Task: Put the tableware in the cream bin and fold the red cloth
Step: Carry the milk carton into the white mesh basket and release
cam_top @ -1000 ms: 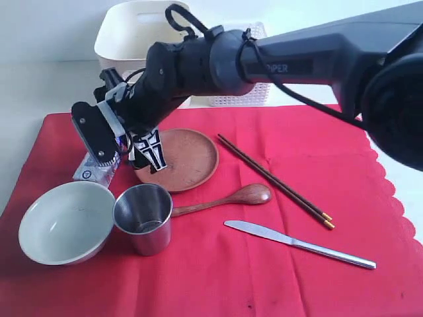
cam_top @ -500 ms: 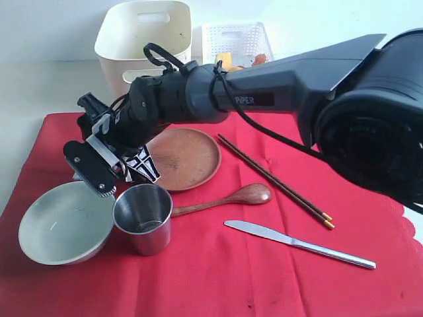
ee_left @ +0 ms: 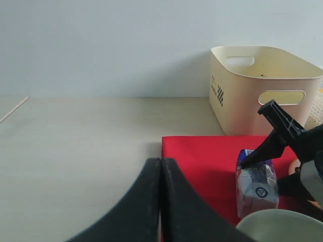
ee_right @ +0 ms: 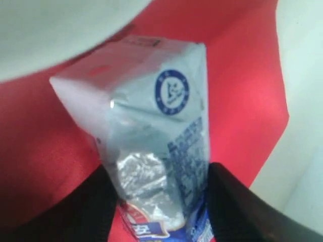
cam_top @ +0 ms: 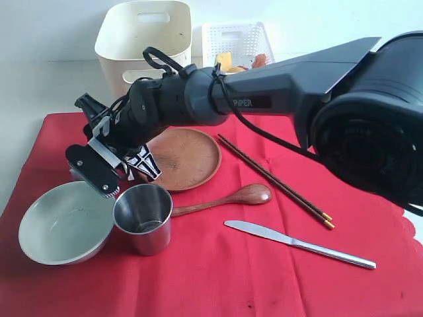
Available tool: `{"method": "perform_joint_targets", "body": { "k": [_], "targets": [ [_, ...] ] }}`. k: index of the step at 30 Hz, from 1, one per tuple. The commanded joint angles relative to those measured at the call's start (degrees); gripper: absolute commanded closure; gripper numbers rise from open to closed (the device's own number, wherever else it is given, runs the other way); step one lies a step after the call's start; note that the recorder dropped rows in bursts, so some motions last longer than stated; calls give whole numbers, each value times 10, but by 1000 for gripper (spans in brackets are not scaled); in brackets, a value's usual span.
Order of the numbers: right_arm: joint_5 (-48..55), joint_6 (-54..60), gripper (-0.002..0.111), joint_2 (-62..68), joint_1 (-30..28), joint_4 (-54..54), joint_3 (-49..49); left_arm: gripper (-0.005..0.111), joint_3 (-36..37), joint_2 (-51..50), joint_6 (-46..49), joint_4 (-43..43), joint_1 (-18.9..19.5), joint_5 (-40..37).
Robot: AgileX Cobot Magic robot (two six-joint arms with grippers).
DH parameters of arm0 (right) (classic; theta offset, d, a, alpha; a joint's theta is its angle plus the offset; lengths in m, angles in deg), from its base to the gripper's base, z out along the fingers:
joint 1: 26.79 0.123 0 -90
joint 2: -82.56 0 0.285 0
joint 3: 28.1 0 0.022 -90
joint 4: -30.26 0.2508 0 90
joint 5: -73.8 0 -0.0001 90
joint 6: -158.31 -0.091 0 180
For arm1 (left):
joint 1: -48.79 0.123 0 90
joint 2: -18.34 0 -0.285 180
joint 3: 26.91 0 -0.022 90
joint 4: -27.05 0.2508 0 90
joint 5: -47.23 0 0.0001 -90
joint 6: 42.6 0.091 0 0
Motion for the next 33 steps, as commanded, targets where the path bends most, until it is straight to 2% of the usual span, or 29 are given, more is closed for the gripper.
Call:
{"method": "perform_joint_targets", "body": {
  "k": [1, 19, 24, 33],
  "targets": [
    [-27, -7, 108, -32, -1, 15, -1, 105, -2, 4, 0, -1, -2, 2],
    [-14, -330, 108, -198, -9, -3, -1, 105, -2, 4, 0, -1, -2, 2],
    [16, -463, 108, -238, -43, -52, -1, 105, -2, 4, 0, -1, -2, 2],
    [102, -751, 108, -257, -139, -226, -1, 105, -2, 4, 0, -1, -2, 2]
  ]
}}
